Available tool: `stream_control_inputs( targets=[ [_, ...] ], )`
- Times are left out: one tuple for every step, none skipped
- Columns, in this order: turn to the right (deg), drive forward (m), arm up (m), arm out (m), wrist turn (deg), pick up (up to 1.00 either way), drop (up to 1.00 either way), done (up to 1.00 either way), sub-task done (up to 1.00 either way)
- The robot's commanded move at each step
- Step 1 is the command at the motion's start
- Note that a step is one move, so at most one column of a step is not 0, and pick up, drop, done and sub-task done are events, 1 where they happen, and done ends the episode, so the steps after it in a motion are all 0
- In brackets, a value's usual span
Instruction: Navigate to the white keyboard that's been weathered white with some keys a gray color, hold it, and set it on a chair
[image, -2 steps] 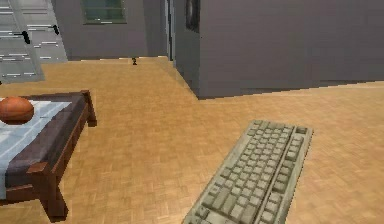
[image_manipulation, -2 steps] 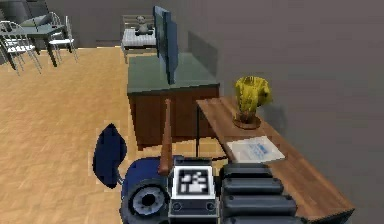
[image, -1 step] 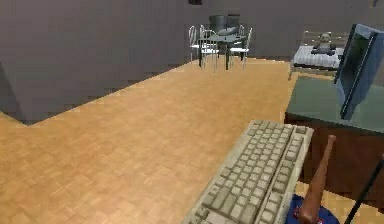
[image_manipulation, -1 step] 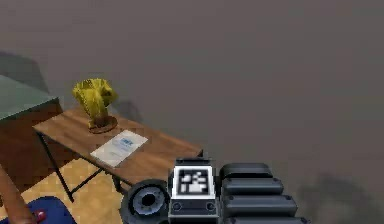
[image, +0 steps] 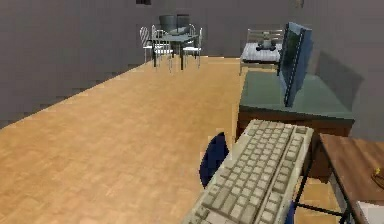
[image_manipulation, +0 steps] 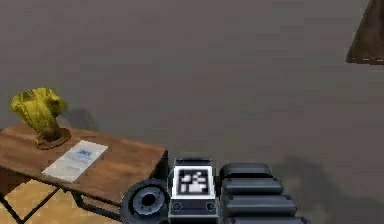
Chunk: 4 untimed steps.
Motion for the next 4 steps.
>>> stream_control_inputs(
  targets=[
    [0.0,0.35,0.00,0.00,0.0,0.00,0.00,0.00,0.00],
    [45.0,0.00,0.00,0.00,0.0,0.00,0.00,0.00,0.00],
    [21.0,0.00,0.00,0.00,0.0,0.00,0.00,0.00,0.00],
    [-45.0,0.00,0.00,0.00,0.0,0.00,0.00,0.00,0.00]
  ],
)
